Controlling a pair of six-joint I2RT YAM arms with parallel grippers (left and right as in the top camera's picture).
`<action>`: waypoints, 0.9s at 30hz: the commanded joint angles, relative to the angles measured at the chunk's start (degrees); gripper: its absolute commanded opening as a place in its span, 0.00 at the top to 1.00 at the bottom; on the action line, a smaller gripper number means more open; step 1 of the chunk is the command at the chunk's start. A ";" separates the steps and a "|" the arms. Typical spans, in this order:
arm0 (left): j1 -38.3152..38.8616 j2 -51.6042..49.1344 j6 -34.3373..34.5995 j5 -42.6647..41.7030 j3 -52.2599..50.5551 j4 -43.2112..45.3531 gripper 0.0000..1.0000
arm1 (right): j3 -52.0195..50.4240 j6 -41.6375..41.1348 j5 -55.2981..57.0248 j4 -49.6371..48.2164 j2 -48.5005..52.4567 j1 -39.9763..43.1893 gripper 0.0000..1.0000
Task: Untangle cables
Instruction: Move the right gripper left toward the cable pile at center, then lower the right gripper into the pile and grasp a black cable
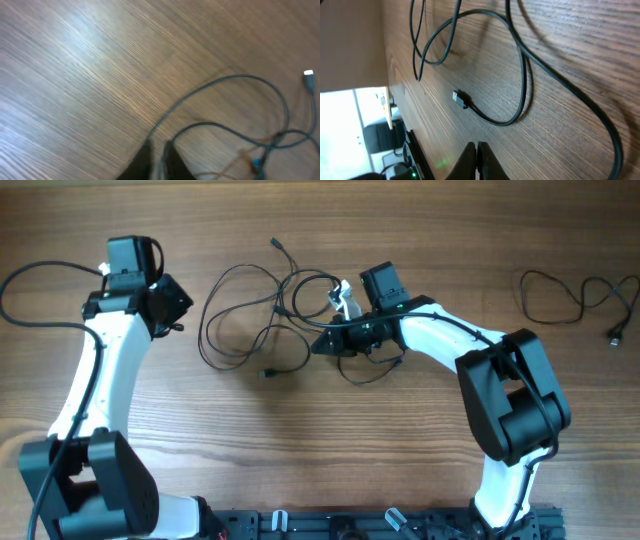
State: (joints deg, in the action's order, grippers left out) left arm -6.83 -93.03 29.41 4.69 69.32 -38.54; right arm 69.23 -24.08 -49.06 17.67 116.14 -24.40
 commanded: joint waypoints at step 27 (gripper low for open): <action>-16.72 -3.78 0.26 -26.21 -7.02 2.29 0.00 | 8.96 -11.17 33.55 -3.87 -4.90 -22.40 0.23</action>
State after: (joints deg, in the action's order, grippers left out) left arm -23.86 -96.49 29.50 -15.77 63.02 -34.81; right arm 78.26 -33.41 -28.91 14.31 111.57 -43.48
